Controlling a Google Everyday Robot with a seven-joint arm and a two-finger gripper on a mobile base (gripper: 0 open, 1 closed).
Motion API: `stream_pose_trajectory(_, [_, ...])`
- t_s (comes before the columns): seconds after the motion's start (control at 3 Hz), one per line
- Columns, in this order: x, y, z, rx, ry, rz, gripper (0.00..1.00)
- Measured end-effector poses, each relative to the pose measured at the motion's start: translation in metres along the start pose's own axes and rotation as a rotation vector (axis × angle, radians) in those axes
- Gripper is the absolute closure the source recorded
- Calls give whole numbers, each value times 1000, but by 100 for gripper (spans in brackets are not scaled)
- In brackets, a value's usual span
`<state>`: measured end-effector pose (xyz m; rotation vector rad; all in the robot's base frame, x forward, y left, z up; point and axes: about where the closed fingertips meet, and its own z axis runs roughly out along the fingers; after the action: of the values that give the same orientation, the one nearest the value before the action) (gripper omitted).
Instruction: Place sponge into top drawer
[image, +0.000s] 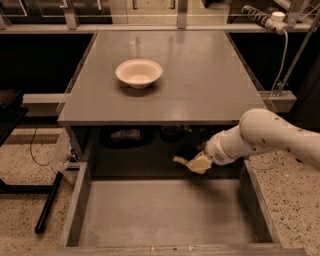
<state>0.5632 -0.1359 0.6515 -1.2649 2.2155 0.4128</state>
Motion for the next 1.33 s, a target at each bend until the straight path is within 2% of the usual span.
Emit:
stream_pose_trajectory(0.33, [17, 6, 14, -14, 18, -22, 100])
stream_pose_trajectory(0.67, [12, 35, -7, -20, -18, -59, 100])
stream_pose_trajectory(1.0, [11, 62, -17, -32, -55, -64, 100])
stream_pose_trajectory(1.33, [21, 80, -15, -56, -70, -38, 100])
